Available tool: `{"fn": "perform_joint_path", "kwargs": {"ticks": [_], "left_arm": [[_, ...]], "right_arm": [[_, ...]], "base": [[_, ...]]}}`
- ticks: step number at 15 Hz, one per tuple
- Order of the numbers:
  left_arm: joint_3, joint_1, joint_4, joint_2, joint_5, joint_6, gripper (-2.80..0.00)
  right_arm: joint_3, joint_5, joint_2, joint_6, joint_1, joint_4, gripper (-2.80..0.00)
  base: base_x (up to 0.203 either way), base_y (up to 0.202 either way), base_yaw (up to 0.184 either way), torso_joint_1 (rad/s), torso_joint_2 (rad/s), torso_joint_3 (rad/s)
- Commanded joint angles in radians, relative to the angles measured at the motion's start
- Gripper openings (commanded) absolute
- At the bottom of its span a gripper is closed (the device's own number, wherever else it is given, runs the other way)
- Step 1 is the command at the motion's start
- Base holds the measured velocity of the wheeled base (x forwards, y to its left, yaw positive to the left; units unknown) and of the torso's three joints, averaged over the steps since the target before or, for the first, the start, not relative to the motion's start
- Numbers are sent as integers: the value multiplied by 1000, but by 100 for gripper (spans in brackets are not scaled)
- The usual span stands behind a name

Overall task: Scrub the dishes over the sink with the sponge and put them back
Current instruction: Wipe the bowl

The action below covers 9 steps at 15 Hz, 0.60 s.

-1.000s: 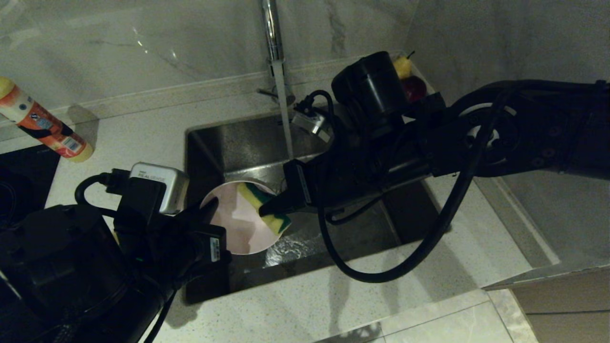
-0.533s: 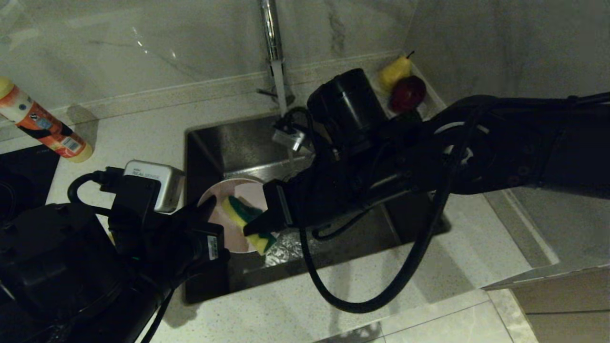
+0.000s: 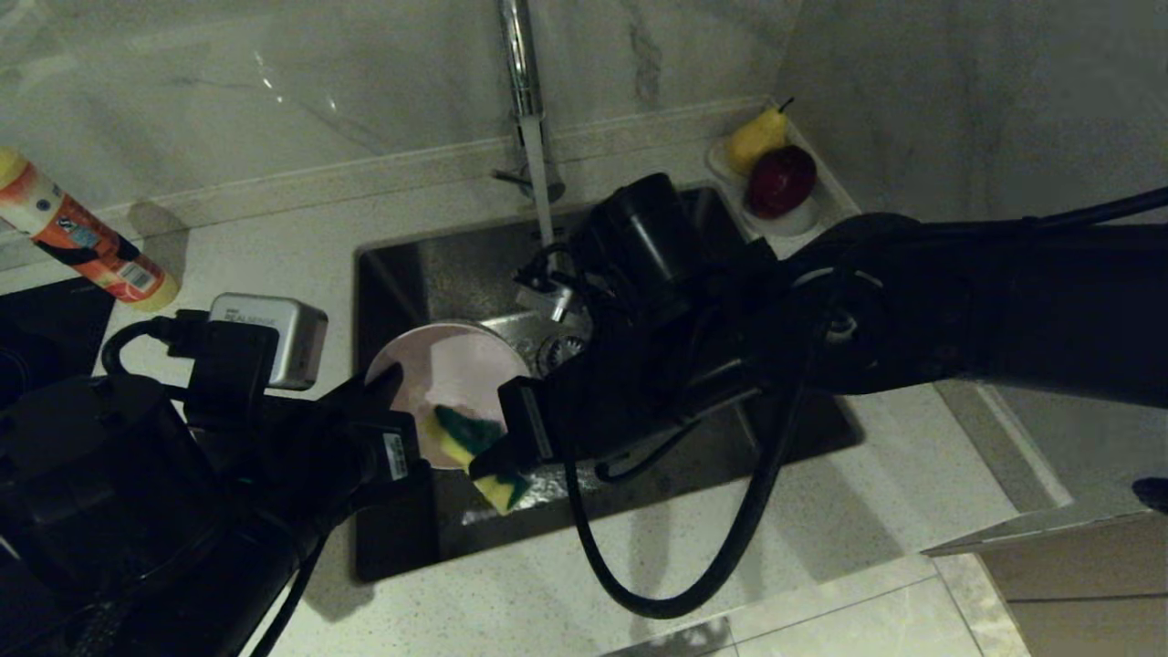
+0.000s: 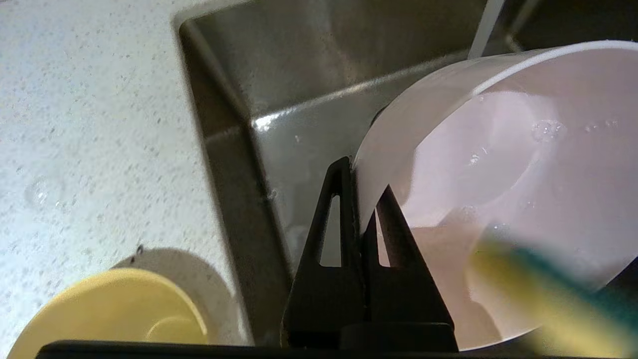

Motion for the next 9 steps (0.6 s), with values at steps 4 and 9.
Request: {"fn": "perform_joint_path", "kwargs": {"ticks": [4, 9], "left_arm": [[9, 4, -7, -3, 8, 0, -280], [19, 4, -7, 45, 1, -43, -280]], "right_arm": [[19, 5, -100, 2, -82, 6, -280], [18, 9, -165, 7, -85, 11, -280]], "base": [[0, 0, 0, 0, 0, 0], [0, 0, 0, 0, 0, 0]]}}
